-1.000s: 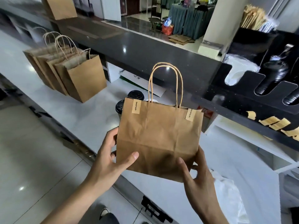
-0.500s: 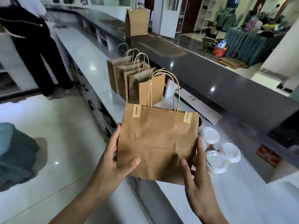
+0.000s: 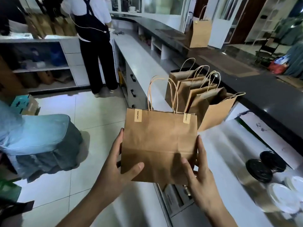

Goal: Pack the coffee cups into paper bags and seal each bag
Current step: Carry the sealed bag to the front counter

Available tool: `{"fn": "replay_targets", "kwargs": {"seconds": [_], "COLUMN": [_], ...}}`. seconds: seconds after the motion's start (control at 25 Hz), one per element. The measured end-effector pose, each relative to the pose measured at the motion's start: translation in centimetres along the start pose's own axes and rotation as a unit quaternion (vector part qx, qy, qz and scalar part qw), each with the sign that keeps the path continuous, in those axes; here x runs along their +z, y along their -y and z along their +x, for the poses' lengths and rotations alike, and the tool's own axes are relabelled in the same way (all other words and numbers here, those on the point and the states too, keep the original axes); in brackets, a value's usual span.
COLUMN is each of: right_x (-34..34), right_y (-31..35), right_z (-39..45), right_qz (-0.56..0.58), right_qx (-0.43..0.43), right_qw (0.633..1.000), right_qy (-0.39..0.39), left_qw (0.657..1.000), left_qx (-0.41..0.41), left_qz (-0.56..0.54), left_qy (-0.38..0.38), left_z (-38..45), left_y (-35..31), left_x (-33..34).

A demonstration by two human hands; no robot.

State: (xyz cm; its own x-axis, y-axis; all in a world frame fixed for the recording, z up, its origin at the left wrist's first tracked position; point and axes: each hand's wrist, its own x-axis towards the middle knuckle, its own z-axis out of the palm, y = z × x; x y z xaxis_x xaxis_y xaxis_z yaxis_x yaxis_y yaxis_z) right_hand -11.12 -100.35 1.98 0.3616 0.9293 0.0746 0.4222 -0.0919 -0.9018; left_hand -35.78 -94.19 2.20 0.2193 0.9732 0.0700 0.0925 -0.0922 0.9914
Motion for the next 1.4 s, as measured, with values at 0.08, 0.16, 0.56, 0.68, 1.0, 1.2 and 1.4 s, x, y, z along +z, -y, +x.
{"fn": "replay_targets", "kwargs": {"seconds": [0.08,0.16,0.56,0.68,1.0,1.2,1.4], "right_x": [2.1,4.0,11.2,13.0,15.9,16.2,17.0], "right_y": [0.7,1.2,2.1,1.8,2.9,4.2,5.4], "right_z": [1.3,2.9,14.2,19.2,35.1,43.1,49.6], "right_qz": [-0.005,-0.004,0.024,0.036,0.06,0.057,0.054], "right_qx": [-0.007,-0.017,-0.079,-0.079,-0.063,-0.076,-0.074], "right_qw": [1.0,0.999,0.99,0.988,0.983,0.986,0.988], "right_qy": [0.019,0.035,0.111,0.131,0.16,0.133,0.123], "left_qw": [1.0,0.999,0.995,0.993,0.988,0.987,0.989], "left_qx": [-0.01,-0.013,-0.012,-0.013,-0.025,-0.014,0.007], "left_qz": [0.003,0.01,0.018,0.022,0.036,0.037,0.033], "left_qy": [-0.014,-0.033,-0.099,-0.116,-0.151,-0.154,-0.145], "left_z": [0.6,1.2,8.1,12.5,27.7,35.9,43.0], "left_y": [0.5,1.0,3.5,3.9,4.3,4.0,4.2], "left_x": [-2.0,-3.6,-7.4,-8.2,-8.7,-8.4,-8.5]}}
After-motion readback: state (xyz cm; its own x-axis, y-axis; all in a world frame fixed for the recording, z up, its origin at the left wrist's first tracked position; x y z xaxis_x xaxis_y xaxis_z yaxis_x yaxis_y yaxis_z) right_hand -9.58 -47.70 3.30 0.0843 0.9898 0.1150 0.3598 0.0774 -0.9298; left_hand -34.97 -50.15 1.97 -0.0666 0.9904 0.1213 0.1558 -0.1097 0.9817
